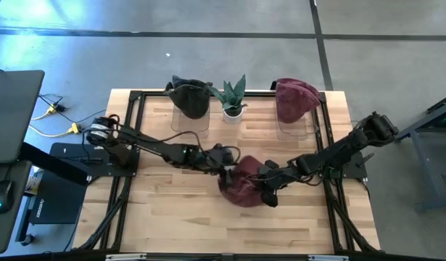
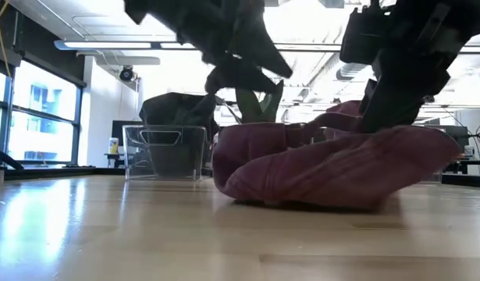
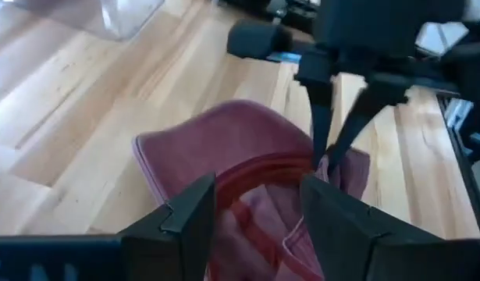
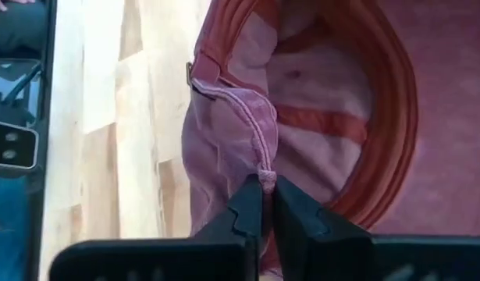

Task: Pick & Place hat
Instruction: Put the red cap into the right transparent bin

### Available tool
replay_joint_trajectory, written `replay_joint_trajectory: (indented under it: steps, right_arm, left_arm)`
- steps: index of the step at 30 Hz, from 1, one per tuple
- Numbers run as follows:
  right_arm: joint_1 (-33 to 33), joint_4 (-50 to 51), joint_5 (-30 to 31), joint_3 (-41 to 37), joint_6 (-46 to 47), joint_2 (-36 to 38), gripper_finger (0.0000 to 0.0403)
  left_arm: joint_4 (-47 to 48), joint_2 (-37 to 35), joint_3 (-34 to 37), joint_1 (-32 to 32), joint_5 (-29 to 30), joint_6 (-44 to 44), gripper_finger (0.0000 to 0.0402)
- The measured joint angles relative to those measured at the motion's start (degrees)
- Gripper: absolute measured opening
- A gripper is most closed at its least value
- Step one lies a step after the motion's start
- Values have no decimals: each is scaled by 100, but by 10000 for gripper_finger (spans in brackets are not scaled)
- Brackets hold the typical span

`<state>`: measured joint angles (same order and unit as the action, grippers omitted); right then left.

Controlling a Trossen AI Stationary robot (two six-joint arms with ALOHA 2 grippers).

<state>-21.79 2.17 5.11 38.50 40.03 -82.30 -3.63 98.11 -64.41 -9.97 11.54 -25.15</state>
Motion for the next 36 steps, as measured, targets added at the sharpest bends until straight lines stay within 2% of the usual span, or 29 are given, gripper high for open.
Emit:
replay_joint_trajectory:
  steps: [3, 6, 10, 13, 18, 21, 25, 31, 36]
  right_arm:
    - [-28, 4, -55, 0, 141, 0, 11]
    - [-28, 9, 165, 2, 172, 0, 23]
    - [-25, 17, 783, 2, -102, 0, 62]
    - [16, 24, 1119, 2, -112, 0, 99]
    - [221, 50, 783, 2, 29, 22, 153]
    - [270, 59, 479, 2, 140, 156, 169]
    - [89, 41, 280, 4, -20, 373, 166]
    - [-308, 2, 33, 7, -18, 516, 139]
    - [-547, 7, 21, 7, -54, 516, 122]
  left_arm:
    - [173, -182, -14, -118, 82, 268, 178]
    - [481, -343, -17, -414, 73, 724, 169]
    - [722, -344, -17, -940, -273, 1188, 155]
    - [945, -327, -14, -1264, -294, 1292, 145]
    - [1017, 86, -3, -1367, 551, 989, 131]
    - [897, 242, -19, -1286, 255, 1000, 126]
    - [392, 653, -14, -1159, 159, 909, 122]
    - [-36, 921, -28, -764, -115, 457, 122]
    - [21, 1187, -30, -457, 464, -63, 122]
